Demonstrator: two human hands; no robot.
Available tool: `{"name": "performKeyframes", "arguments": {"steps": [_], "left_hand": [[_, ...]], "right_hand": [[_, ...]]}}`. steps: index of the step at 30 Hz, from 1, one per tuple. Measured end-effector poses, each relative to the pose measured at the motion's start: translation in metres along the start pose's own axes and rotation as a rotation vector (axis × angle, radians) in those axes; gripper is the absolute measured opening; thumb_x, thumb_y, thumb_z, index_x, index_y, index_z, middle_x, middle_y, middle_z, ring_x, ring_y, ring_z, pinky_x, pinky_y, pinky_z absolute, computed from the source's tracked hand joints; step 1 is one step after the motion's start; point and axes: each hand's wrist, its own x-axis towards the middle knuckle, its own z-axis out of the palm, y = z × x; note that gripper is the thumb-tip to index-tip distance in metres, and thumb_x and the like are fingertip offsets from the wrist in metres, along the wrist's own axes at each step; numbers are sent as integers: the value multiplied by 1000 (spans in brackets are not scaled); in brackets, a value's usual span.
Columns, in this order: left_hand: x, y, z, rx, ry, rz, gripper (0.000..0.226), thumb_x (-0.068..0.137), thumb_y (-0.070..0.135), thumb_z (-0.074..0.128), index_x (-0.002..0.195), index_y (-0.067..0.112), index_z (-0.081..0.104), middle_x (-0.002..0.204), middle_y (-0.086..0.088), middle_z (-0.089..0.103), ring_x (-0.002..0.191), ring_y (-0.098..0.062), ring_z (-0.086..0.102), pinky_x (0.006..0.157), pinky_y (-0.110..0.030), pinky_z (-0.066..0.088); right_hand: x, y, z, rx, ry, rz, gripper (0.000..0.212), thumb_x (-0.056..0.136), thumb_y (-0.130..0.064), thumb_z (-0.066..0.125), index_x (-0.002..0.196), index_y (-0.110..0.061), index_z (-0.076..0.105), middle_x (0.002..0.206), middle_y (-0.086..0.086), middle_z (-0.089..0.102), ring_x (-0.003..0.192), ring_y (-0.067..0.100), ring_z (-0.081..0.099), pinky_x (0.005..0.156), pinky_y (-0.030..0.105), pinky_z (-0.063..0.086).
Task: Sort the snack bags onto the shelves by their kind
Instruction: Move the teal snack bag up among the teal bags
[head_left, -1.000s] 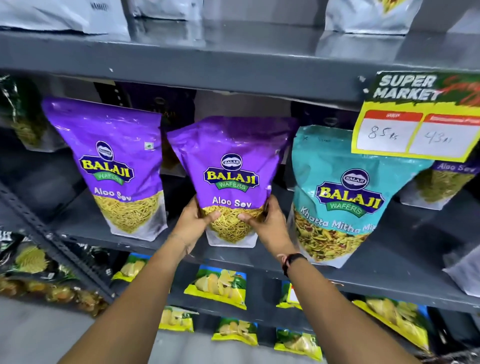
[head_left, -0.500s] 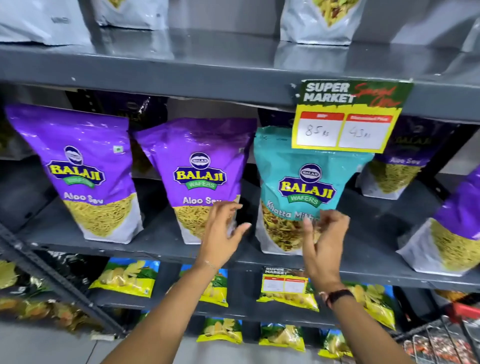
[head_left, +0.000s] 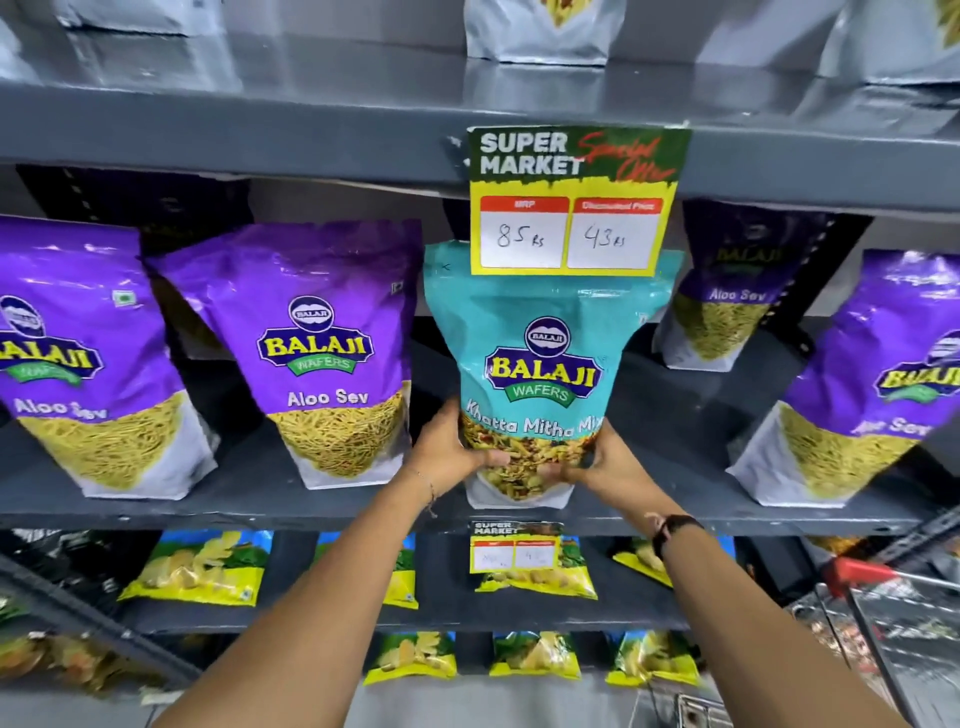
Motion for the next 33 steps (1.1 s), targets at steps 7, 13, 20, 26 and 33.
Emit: {"name": "performKeyframes", "arguments": {"steps": [7,13,20,26,33], "left_hand": [[-58,21,-7,1,-13,53,71,50,14,84,113,10,49,118,-10,60,108,-20,53,87,-29,42],[-106,51,-22,-11,-24,122,74,48,10,85,112,8,49,108,-1,58,104,-15,54,85,-25,41],[-134,100,-49,22,-20,282,88,31,34,86,111,19,49,111,2,62,107,-14,57,94,-30,45],[-140,168,-80,31,25,428,83,39,31,87,112,20,49,113,4,61,106,-12,55,89,-25,41],[-111,261,-117,-116,188,540,71,52,21,83,110,13,44,106,-3,57,97,-12,56,87,-25,45]], "right_hand": [[-63,-14,-6,-58,17,-55,65,60,-10,80,111,-24,42,104,-14,59,104,11,57,92,26,47],[-116,-45,-8,-166,86,-159,64,58,-15,82,108,-26,43,94,-24,54,90,0,53,66,-5,39],[-150,-91,-21,-229,138,-308,62,56,-19,84,103,-29,44,97,-20,57,97,4,56,79,9,44],[-160,-164,-48,-274,159,-431,56,56,-24,83,99,-28,47,94,-20,58,90,1,57,82,13,46],[-150,-275,-84,-273,223,-632,57,52,-35,79,100,-30,48,102,-10,61,92,4,59,82,20,49]]}}
